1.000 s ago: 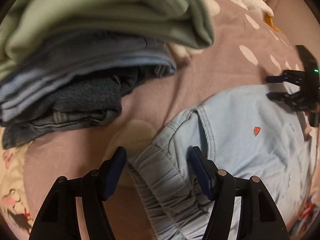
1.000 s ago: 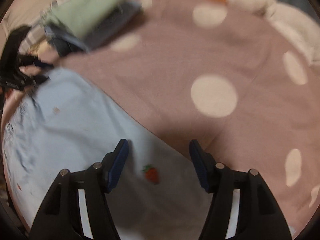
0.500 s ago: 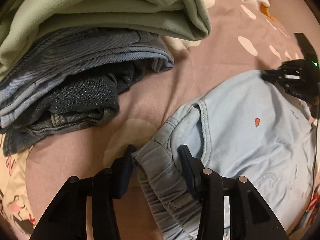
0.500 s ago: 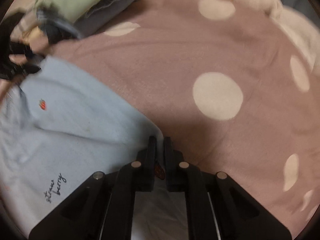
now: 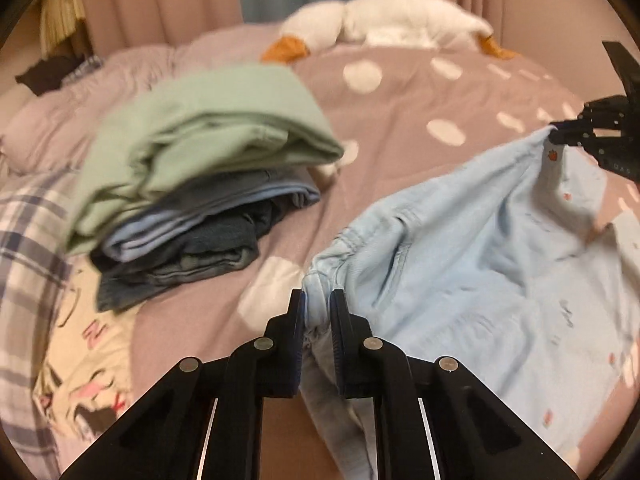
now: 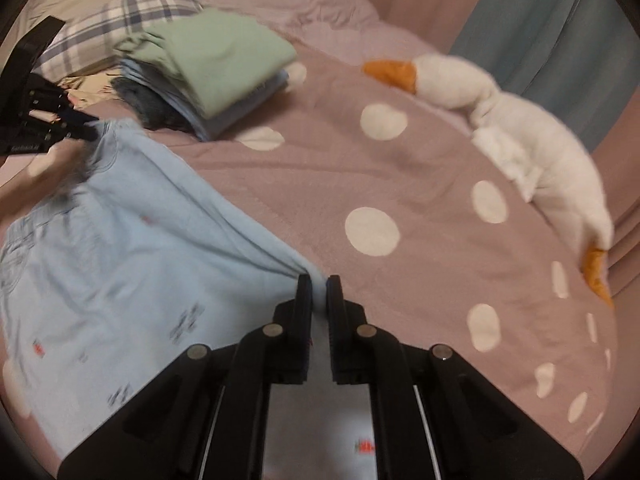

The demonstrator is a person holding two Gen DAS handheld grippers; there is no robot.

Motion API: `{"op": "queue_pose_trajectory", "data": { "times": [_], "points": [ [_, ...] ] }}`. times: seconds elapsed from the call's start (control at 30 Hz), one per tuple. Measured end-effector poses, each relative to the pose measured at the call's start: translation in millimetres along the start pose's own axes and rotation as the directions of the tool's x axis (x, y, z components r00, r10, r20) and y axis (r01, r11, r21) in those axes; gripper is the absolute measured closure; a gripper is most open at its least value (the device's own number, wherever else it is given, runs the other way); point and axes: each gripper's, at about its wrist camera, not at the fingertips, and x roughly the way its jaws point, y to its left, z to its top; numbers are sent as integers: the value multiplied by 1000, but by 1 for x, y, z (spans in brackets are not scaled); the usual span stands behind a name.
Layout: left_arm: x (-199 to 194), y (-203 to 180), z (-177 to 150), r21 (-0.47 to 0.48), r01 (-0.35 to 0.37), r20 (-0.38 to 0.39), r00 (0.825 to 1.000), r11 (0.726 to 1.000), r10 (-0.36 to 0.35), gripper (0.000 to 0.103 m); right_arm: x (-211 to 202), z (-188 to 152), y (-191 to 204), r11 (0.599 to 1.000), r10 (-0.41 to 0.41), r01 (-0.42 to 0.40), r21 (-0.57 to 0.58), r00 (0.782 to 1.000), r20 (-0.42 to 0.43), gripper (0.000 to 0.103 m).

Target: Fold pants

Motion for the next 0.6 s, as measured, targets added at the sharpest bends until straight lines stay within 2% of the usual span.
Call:
{"op": "queue_pose_trajectory", "data": {
  "times": [0.13,0.23,0.4,0.47,0.53,0.6],
  "points": [
    [-36,2,-32,-23,31,42,999,999,-30,91,-55,-24,22,1000,-12,13,-17,998,69,96],
    [-54,-4,-52,-39,24,65,998,999,-21,91,-80,-37,41,999,-4,7,-34,996,89,96],
    [-80,-15,-94,-62,30,86,996,998,-24,91,-119,-77,87,996,4,4,-89,996,88,95],
    [-80,-25,-115,-65,7,63,998,998,-3,91,-129,-97,107,993,-6,15,-117,997,77,95],
    [-74,-26,-135,-131,-9,14,1000,991,10,91,-128,-116,125,992,-2,8,-126,999,50,94],
    [-70,-20,-151,-246,23,-20,999,969,-29,91,-117,-141,149,989,-5,5,-151,1000,4,93]
  ]
}}
